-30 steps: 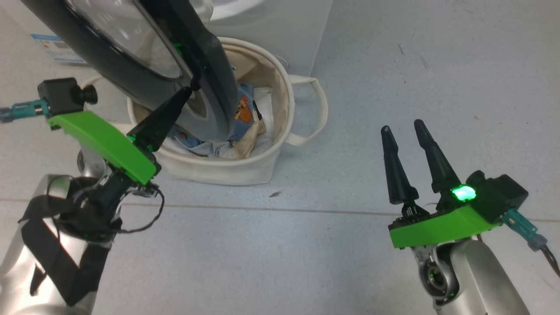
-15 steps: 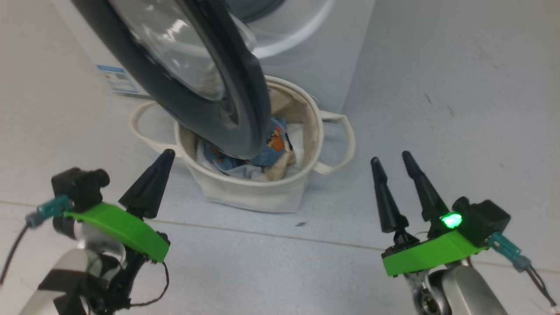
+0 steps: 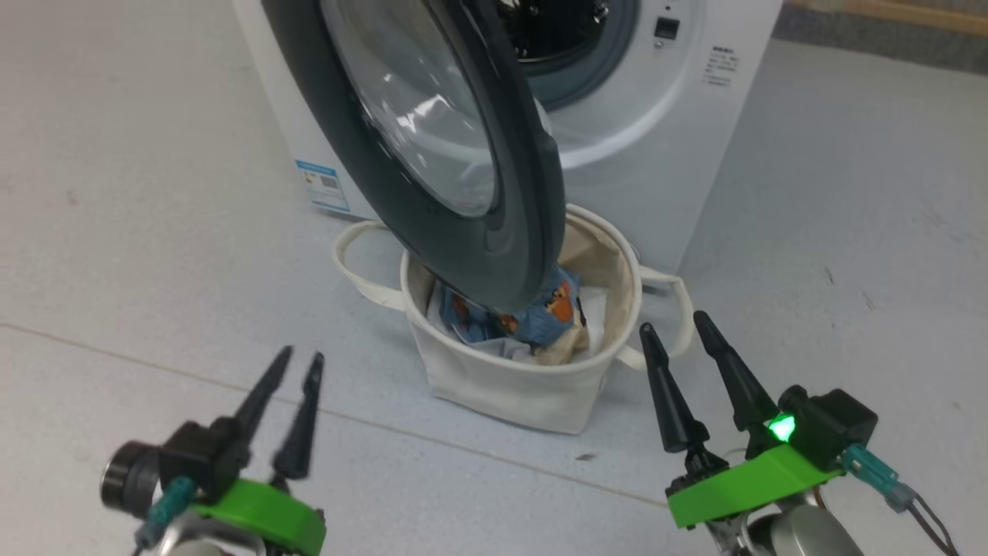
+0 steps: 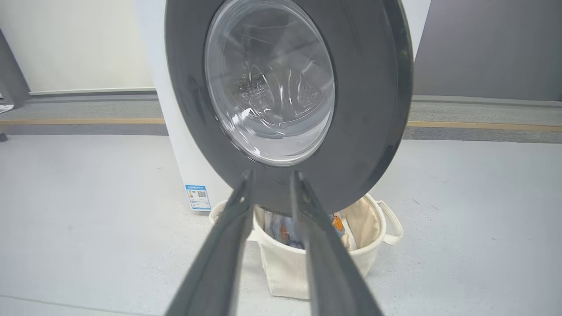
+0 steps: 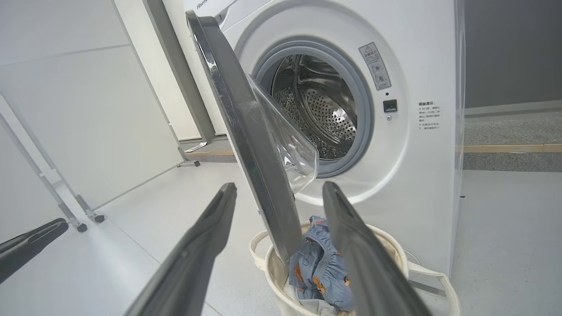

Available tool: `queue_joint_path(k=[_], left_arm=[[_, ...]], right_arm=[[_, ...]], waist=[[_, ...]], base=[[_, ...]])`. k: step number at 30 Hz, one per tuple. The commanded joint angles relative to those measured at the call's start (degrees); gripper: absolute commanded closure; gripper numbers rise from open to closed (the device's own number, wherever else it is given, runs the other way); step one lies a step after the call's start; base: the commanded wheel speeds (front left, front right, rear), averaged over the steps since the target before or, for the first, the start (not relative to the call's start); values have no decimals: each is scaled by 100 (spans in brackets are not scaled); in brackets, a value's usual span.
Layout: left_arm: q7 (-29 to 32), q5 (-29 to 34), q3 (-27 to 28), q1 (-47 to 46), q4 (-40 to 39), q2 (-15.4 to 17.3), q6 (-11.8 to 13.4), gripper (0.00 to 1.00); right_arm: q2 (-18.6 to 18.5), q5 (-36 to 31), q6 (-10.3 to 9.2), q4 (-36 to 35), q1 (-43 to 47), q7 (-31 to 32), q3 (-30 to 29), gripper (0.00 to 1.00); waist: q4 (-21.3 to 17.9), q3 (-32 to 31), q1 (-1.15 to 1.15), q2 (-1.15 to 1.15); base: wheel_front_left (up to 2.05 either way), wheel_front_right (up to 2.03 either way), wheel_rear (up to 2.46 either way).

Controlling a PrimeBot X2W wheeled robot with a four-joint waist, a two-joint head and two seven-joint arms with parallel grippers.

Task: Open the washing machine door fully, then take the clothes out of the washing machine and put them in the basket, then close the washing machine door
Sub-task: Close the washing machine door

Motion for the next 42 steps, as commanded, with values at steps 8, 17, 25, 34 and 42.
queue_joint_path(k=[8, 17, 25, 34, 42], left_arm=[[-266, 478, 117, 149, 121, -91, 531, 0], [-327, 488, 339, 289, 318, -510, 799, 0], [-330, 629, 704, 313, 257, -677, 783, 0], [-331, 783, 855, 306, 321, -863, 606, 0], [-331, 892, 1091, 328, 338, -981, 615, 0]], right_arm=[[35, 46, 6, -179, 80, -28, 199, 0], [35, 73, 6, -177, 96, -28, 211, 0], [35, 90, 6, -210, 85, -28, 210, 0], [35, 138, 6, -186, 132, -28, 35, 0], [35, 139, 6, -163, 130, -28, -65, 0]], waist=[[208, -200, 1, 0], [246, -160, 1, 0], [238, -119, 1, 0], [240, -110, 1, 0], [234, -97, 1, 0]], base=[[0, 0, 0], [0, 0, 0], [0, 0, 0], [0, 0, 0], [0, 0, 0]])
